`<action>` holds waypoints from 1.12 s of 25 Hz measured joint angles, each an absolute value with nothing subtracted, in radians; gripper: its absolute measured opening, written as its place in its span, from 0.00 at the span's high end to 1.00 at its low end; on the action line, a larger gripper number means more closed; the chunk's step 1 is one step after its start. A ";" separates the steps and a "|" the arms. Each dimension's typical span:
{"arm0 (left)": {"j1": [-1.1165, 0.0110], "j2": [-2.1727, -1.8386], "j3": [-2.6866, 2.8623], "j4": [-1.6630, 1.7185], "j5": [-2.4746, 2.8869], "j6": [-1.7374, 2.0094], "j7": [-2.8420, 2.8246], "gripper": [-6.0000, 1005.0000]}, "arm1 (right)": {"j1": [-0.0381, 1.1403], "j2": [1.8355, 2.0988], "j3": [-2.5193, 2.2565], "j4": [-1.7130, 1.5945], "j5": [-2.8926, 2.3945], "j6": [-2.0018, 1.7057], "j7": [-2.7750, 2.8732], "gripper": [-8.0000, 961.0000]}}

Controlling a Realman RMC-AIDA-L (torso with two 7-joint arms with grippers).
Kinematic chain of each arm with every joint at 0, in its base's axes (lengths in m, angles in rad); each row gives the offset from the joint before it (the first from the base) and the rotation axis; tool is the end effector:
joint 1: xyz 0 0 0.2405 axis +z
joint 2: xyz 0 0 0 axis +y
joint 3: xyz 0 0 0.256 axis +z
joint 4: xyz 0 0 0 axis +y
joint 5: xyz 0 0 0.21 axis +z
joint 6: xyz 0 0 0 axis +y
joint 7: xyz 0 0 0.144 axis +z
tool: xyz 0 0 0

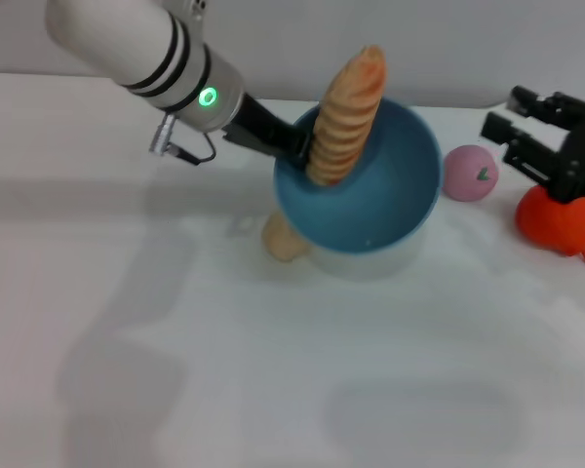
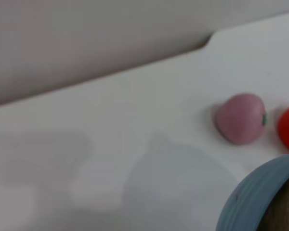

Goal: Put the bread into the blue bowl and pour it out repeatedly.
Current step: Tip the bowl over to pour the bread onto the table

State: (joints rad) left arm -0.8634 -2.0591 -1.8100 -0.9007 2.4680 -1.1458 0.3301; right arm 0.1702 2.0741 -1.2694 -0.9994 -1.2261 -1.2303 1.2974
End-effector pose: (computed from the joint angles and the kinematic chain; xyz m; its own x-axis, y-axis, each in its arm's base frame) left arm -0.1519 0.4279 -0.0351 0.5855 0.7996 0.1340 0.7623 -0.4867 -0.4266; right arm 0.2388 0.3139 0.0244 0.6838 -0.0934 -0.7236 -0.4993 -0.7831 -0.3707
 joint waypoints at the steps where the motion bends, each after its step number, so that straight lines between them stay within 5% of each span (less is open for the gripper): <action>1: -0.879 -2.061 -1.795 -0.877 2.466 -1.111 0.330 0.98 | 0.168 2.073 -1.259 -0.993 -1.217 -1.247 1.297 0.52; 15: -1.018 -2.069 -1.541 -0.688 2.464 -0.837 0.240 0.98 | 0.124 2.071 -1.148 -0.896 -1.161 -1.408 1.296 0.52; 28: -1.015 -2.076 -1.374 -0.677 2.458 -0.552 0.189 0.98 | 0.127 2.070 -1.099 -0.793 -1.161 -1.463 1.278 0.52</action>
State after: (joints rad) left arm -1.0147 -2.0757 -1.3740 -0.6773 2.4584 -0.5516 0.1890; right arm 0.1267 2.0705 -1.0990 -0.7935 -1.1605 -1.4633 1.2780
